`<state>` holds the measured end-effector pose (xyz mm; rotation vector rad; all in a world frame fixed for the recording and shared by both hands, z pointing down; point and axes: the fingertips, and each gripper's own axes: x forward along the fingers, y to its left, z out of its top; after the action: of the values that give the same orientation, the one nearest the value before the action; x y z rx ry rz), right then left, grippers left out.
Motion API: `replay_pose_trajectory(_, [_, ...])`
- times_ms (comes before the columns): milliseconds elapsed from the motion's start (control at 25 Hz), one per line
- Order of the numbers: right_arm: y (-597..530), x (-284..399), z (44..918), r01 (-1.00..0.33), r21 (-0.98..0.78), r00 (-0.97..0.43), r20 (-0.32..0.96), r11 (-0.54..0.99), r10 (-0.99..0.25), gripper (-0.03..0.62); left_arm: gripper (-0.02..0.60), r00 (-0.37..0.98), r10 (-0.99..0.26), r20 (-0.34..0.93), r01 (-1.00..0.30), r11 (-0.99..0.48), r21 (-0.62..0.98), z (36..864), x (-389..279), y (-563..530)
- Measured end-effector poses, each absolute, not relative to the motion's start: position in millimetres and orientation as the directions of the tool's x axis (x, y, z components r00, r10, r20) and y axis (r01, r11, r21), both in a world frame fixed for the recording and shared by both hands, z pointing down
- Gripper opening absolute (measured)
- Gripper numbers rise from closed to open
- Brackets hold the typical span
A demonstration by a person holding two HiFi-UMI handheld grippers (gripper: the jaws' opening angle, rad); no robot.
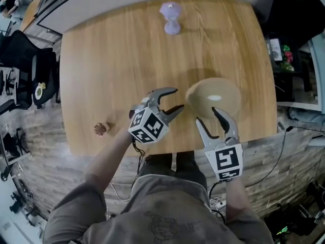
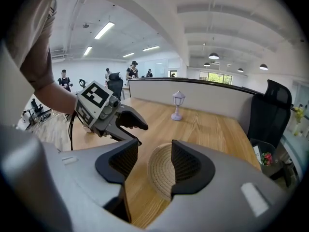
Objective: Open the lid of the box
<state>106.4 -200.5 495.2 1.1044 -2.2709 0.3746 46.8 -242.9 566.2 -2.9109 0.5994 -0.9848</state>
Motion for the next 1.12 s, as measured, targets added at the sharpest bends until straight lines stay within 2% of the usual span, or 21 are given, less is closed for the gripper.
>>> replay_pose_trajectory(360, [-208,101,542,-0.784,-0.021,-0.473,0.668,0.620,-0.575,0.206,0.230,0.734,-0.292,0.613,-0.330,-0.942,-0.054,616,56,-247])
replay_pose_trajectory(600, [-210,104,552,-0.781,-0.041,-0.478,0.681,0.623,-0.555,0.206,0.235,0.740,-0.259,0.621,-0.264,-0.961,-0.086,631,67,-256])
replay_pose_trajectory(720, [-208,104,562,-0.774,-0.047,-0.480,0.695,0.632,-0.535,0.206,0.241,0.761,-0.209,0.614,-0.184,-0.977,-0.105,637,76,-252])
replay_pose_trajectory(840, [-205,103,571,-0.764,-0.043,-0.474,0.713,0.644,-0.516,0.206,0.298,0.762,-0.160,0.628,-0.105,-0.987,-0.124,646,85,-246])
replay_pose_trajectory(1120, [-203,104,578,-0.747,-0.026,-0.467,0.732,0.664,-0.496,0.206,0.321,0.787,-0.110,0.607,-0.079,-0.994,-0.078,651,99,-246])
